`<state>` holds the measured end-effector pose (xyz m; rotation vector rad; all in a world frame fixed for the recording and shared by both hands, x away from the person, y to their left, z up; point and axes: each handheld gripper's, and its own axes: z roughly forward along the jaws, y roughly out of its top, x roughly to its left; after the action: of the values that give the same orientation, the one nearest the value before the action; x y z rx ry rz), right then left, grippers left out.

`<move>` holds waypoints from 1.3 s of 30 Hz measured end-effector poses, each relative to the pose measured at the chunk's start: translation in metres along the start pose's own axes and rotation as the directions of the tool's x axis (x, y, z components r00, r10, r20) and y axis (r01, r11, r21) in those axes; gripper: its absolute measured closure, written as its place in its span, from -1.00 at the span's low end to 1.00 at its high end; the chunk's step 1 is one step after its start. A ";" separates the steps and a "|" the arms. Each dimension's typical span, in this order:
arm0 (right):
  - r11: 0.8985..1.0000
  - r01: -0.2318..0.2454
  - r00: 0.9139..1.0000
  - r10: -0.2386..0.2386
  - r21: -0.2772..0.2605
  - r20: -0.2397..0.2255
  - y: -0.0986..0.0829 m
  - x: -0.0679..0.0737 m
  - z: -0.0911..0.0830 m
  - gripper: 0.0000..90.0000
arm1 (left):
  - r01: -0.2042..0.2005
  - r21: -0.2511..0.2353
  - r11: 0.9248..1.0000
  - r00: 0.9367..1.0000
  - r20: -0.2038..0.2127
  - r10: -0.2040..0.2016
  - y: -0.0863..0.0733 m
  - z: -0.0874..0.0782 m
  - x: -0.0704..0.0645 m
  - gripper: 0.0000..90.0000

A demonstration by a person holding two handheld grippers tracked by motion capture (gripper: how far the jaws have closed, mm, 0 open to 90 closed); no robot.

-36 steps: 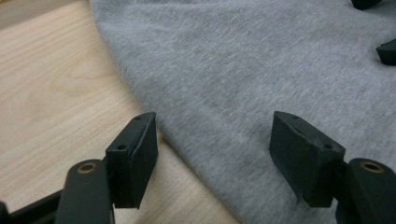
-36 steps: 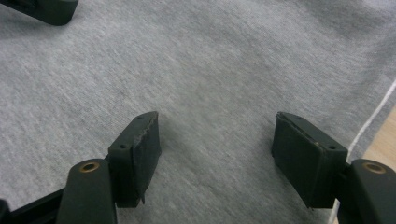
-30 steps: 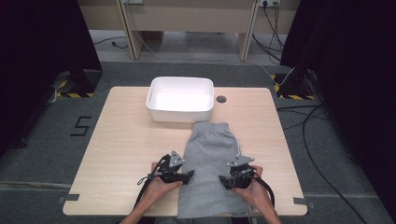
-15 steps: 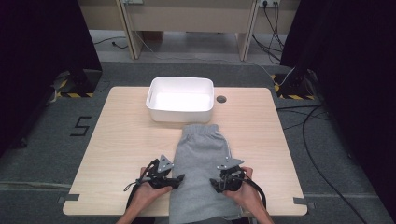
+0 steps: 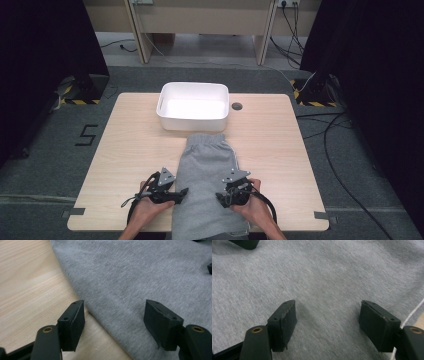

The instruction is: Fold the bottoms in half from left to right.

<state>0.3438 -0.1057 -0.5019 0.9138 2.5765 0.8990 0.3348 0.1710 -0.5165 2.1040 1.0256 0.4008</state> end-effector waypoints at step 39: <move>1.000 0.003 1.000 -0.003 -0.008 -0.002 0.011 0.005 0.010 -0.34 | 0.057 -0.005 0.998 0.997 -0.053 -0.057 0.001 0.000 0.025 -0.26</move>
<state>0.3493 -0.0910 -0.5027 0.9071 2.5735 0.9094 0.3515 0.1898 -0.5166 2.0654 1.1124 0.4322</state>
